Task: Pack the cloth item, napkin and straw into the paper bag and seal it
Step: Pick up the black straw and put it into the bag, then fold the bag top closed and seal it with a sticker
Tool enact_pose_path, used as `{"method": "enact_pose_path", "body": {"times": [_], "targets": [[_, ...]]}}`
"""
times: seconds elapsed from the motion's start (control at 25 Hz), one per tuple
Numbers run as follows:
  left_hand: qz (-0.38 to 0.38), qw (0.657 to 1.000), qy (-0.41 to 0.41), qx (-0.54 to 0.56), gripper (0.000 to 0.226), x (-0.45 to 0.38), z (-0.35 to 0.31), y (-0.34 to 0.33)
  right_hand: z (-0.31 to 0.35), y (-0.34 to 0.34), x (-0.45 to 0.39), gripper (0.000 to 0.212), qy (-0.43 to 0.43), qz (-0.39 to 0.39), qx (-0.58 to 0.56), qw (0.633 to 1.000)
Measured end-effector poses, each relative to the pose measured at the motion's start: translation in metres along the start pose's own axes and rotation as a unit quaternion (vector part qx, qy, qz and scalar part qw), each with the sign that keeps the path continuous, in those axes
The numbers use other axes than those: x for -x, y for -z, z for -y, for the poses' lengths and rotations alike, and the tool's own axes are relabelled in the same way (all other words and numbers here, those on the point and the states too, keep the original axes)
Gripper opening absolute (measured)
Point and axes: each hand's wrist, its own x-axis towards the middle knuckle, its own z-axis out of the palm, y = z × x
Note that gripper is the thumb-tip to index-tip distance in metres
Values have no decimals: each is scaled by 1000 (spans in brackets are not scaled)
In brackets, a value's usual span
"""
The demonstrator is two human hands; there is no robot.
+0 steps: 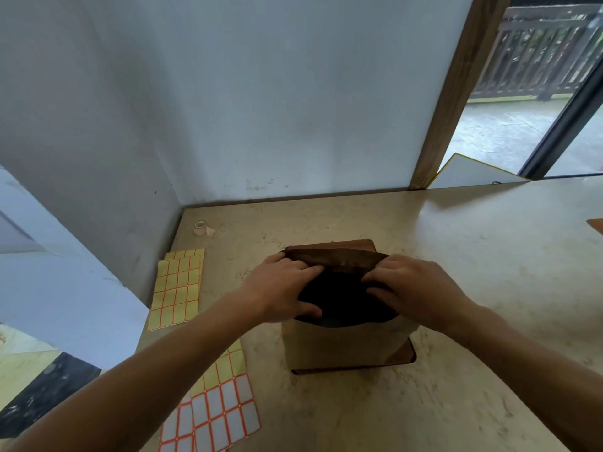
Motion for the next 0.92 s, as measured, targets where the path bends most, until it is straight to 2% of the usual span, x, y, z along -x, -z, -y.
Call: {"method": "enact_pose_path", "body": {"times": [0.08, 0.12, 0.2, 0.4, 0.52, 0.6, 0.76, 0.92], "targets": [[-29, 999, 2, 22, 64, 8, 4, 2, -7, 0, 14, 39, -15, -62, -14, 998], [-42, 999, 2, 31, 60, 12, 6, 2, -10, -2, 20, 49, -31, -63, -16, 997], [-60, 997, 7, 54, 60, 22, 11, -1, -14, -5, 27, 73, -71, -15, -27, 997], [-48, 989, 41, 134, 97, 38, 16, -16, -15, -7, 24, 115, -85, 79, -80, 990], [-23, 985, 58, 163, 118, 31, 16, -21, -18, -11, 15, 127, -73, 95, -65, 991], [-38, 982, 59, 177, 121, 24, 16, -23, -21, -13, 11, 124, -72, 85, -49, 993], [-74, 978, 65, 183, 107, 17, 19, -24, -25, -13, 8, 105, -95, 54, -58, 992], [-90, 978, 49, 183, 81, 20, 18, -29, -25, -16, 12, 51, -105, 29, -110, 988]]}}
